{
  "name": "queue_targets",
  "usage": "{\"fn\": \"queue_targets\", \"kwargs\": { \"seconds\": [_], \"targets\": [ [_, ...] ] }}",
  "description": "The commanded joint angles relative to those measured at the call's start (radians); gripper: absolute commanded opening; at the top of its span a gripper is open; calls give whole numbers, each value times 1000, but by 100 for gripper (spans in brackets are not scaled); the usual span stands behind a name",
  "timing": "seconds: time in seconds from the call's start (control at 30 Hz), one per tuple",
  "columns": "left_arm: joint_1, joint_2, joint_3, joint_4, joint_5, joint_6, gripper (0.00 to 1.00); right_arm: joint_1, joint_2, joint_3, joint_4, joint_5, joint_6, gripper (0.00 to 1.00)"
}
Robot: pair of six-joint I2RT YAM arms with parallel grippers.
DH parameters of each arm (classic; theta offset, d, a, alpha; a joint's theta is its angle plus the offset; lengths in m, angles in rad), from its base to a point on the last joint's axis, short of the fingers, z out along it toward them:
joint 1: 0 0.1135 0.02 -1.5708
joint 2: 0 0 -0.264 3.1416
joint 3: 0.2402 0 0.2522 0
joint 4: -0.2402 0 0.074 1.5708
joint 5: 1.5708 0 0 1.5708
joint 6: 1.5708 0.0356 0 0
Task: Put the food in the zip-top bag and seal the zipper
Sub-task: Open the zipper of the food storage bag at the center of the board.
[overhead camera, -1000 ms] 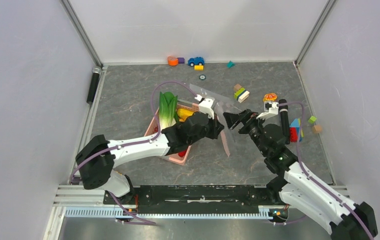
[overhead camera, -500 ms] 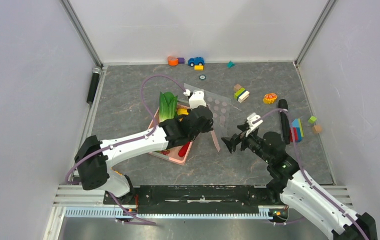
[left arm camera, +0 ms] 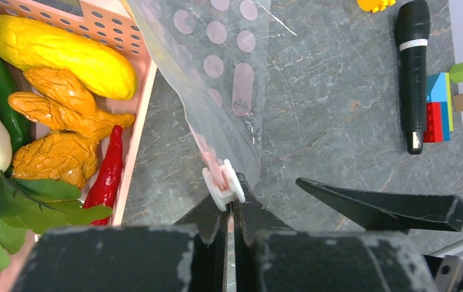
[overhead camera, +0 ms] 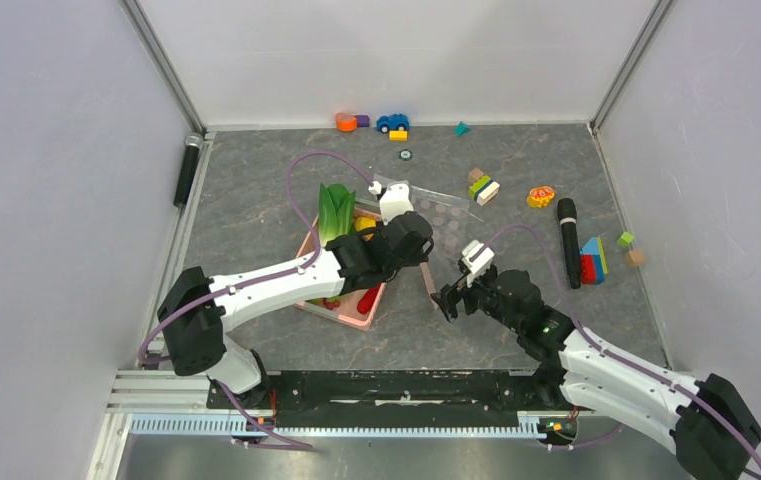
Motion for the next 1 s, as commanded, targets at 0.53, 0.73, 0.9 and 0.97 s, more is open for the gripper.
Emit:
{"fn": "queue_targets", "kwargs": {
  "seconds": [0.53, 0.73, 0.9, 0.97],
  "targets": [
    [0, -21, 30, -31, -46, -82, 2, 218, 231, 47, 170, 570, 42, 98],
    [-1, -22, 26, -31, -46, -86, 2, 220, 211, 40, 153, 652, 76, 98],
    [-1, -20, 30, -51, -61, -94, 2, 221, 220, 53, 129, 708, 104, 95],
    [0, -18, 32, -61, -69, -97, 2, 224, 215, 56, 126, 719, 105, 93]
  ]
}}
